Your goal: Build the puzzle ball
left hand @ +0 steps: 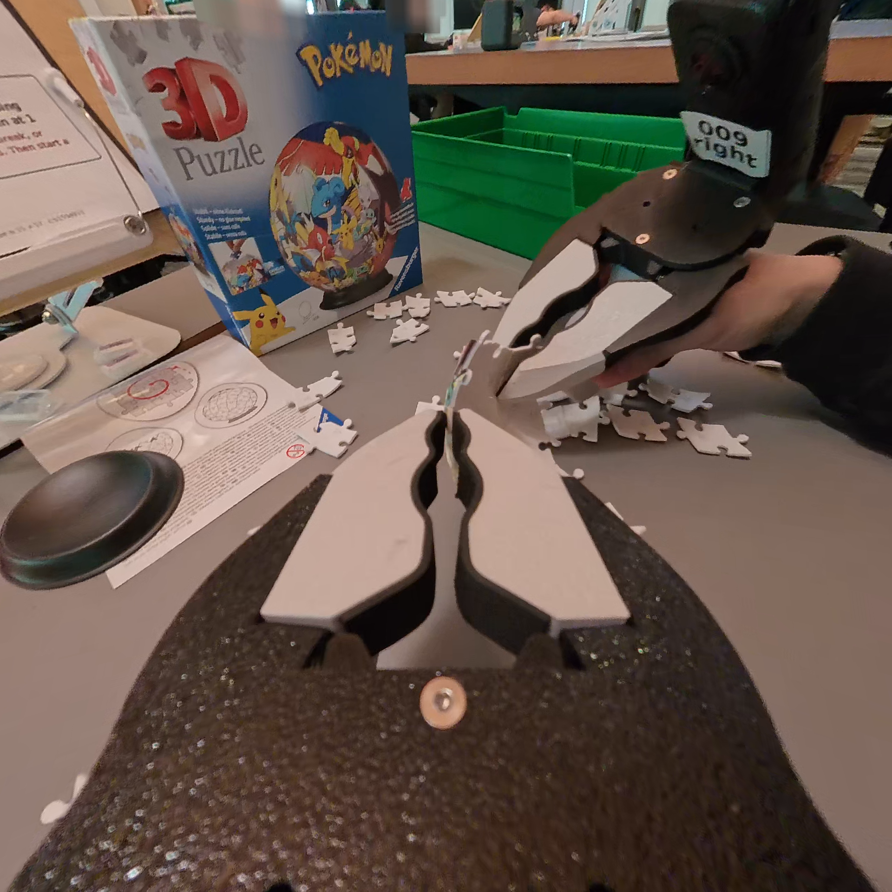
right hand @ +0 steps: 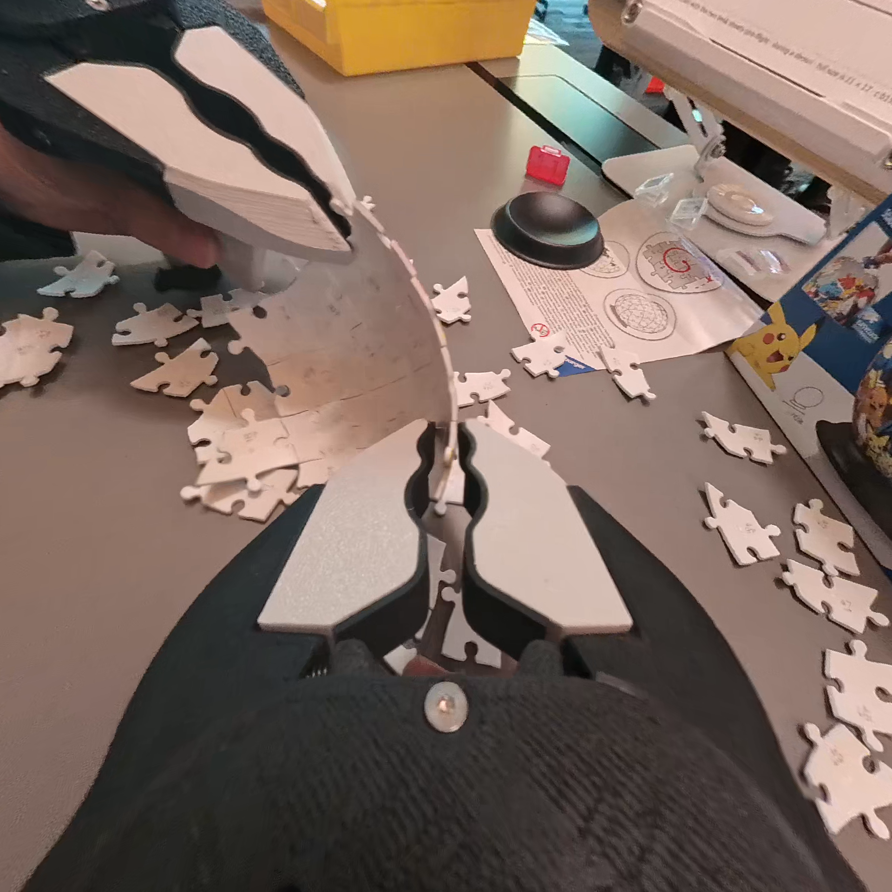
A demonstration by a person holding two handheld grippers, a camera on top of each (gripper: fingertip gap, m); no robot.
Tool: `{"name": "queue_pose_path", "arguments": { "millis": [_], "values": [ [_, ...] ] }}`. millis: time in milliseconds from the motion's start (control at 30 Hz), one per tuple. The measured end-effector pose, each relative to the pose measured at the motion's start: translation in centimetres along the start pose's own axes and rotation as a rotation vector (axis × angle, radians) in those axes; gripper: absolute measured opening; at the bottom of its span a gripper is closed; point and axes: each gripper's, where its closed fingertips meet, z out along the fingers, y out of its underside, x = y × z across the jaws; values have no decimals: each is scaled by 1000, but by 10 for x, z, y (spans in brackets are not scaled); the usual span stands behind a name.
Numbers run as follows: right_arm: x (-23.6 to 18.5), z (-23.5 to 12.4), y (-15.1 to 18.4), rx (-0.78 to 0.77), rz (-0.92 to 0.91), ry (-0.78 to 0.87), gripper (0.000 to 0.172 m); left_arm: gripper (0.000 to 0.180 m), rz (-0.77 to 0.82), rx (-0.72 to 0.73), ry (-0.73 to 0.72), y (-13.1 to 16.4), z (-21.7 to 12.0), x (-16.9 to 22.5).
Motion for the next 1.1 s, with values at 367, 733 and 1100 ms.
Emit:
{"name": "queue_pose_path", "arguments": {
  "millis": [367,733,1100],
  "values": [
    [5,-9,2,-42,-135,153,8,18,-47,-80,20,6,-3,1],
    [7,-12,-8,-197,-410,315,9,21,149,-581,-21,66,-41,47],
    [4,-11,-15,-181,-449,336,8,27,8,-658,-85,84,-34,49]
  ]
}}
